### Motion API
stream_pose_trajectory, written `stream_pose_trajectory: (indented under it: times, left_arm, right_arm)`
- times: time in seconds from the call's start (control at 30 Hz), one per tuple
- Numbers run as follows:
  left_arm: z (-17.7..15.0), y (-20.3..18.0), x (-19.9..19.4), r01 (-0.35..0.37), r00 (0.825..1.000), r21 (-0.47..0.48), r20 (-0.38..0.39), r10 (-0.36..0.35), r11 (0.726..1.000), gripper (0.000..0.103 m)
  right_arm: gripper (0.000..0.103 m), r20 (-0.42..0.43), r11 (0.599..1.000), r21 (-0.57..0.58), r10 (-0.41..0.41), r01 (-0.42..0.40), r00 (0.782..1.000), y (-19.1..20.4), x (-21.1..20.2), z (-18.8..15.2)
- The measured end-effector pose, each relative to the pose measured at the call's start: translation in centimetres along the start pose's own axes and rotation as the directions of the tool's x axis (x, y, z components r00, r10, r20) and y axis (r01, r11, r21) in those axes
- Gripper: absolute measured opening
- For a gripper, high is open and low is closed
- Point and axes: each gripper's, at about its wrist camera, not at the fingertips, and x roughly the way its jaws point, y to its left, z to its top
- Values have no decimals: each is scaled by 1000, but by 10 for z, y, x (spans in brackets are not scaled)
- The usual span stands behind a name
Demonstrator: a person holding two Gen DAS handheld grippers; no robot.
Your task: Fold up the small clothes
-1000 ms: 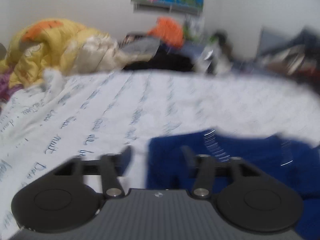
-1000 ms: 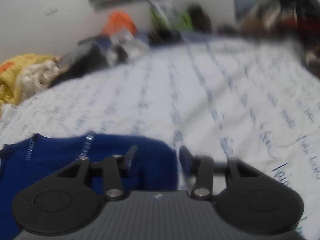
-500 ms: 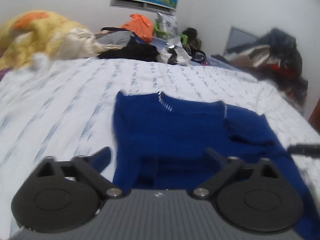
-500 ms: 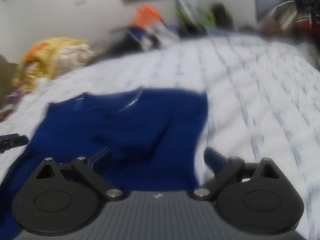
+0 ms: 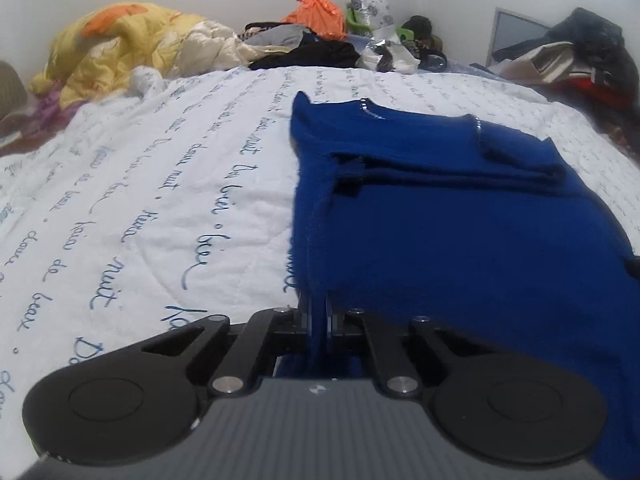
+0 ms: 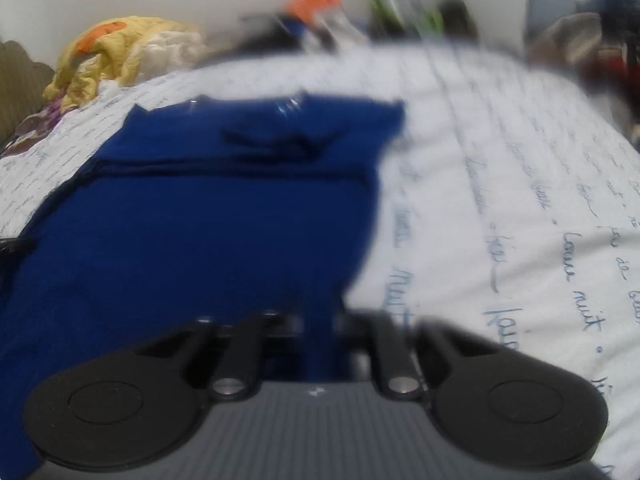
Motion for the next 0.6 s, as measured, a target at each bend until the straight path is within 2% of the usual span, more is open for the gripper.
stream_pose_trajectory:
  times: [0.03,0.13,0.17,0.2,0.23,0.27,0.3,0.33,0.37,0.5,0.6]
  left_arm:
    - [-2,4,-3,-6,1000,-5,6,6,1000,12]
    - [-14,15,-9,36,999,-45,-5,-36,998,20]
    - [-17,18,-14,53,998,-74,-19,-55,996,37]
    - [-20,22,-21,86,995,-111,-31,-90,990,51]
    - [-26,26,-29,127,990,-159,-40,-134,979,81]
    - [-33,31,-38,163,983,-215,-46,-176,963,103]
    - [-43,35,-45,192,976,-269,-51,-213,944,101]
    - [-52,38,-53,211,971,-293,-44,-234,932,101]
    - [-59,37,-61,214,971,-290,-44,-236,933,100]
    - [-78,25,-80,198,975,-226,-50,-214,954,100]
    - [-82,2,-80,118,991,-70,-61,-122,991,94]
  right_arm:
    - [8,4,1000,15,-4,4,1000,-6,-2,-2]
    - [8,36,995,95,36,-39,999,-20,-7,-13]
    - [12,45,990,132,53,-58,998,-22,-9,-15]
    - [14,37,981,179,72,-78,997,-23,-12,-18]
    - [19,11,969,229,95,-95,995,-26,-17,-20]
    - [31,-12,955,272,129,-121,992,-29,-24,-21]
    - [40,-22,940,305,168,-153,986,-31,-32,-26]
    - [59,-28,930,324,193,-173,981,-34,-40,-33]
    - [68,-36,924,336,206,-182,978,-36,-48,-41]
    - [68,-43,890,385,282,-244,959,-40,-74,-71]
    - [68,-37,879,390,312,-273,949,-36,-82,-82]
